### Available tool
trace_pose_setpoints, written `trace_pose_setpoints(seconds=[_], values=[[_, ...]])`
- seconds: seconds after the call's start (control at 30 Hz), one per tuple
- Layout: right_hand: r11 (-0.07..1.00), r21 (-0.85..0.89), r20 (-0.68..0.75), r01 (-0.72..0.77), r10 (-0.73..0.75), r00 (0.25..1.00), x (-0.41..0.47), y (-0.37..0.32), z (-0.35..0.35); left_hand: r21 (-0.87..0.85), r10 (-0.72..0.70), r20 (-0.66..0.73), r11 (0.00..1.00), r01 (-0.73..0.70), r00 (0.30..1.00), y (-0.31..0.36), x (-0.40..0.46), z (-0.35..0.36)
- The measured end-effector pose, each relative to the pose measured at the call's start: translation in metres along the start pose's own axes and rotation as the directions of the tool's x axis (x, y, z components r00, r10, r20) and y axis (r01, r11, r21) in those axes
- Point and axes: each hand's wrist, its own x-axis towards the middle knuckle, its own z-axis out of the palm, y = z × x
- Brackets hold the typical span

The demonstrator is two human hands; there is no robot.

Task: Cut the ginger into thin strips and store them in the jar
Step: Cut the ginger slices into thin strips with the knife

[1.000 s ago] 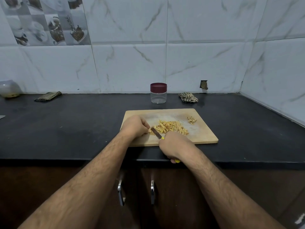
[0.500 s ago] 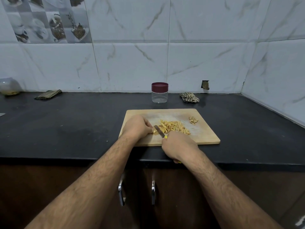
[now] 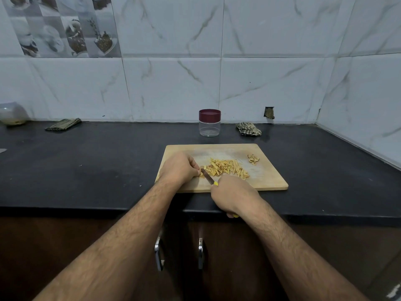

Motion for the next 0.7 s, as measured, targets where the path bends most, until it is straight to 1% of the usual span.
trace_pose_setpoints(seconds=[0.13, 0.3, 0.47, 0.6, 0.7], values=[[1.0, -0.027, -0.036, -0.001, 0.0, 0.999, -0.001, -0.001, 0.001, -0.032, 0.032, -0.005, 0.999, -0.032, 0.999, -0.004, 0.0, 0.0], [0.997, -0.074, -0.079, -0.002, -0.004, 0.997, -0.006, -0.006, 0.002, -0.045, 0.021, -0.006, 0.999, -0.021, 1.0, -0.013, 0.004, -0.004], [0.997, -0.074, -0.071, -0.012, 0.007, 0.997, -0.006, -0.009, 0.0, -0.083, 0.002, -0.025, 0.997, -0.004, 1.0, -0.017, 0.003, -0.008], [0.996, -0.083, -0.065, -0.021, 0.015, 0.998, -0.003, -0.008, -0.001, -0.076, 0.041, 0.026, 0.996, -0.039, 0.999, -0.014, 0.001, -0.01], [0.995, -0.099, -0.071, -0.021, 0.014, 0.997, -0.004, -0.008, -0.002, -0.036, 0.054, 0.052, 0.998, -0.052, 0.997, -0.012, 0.0, -0.01]])
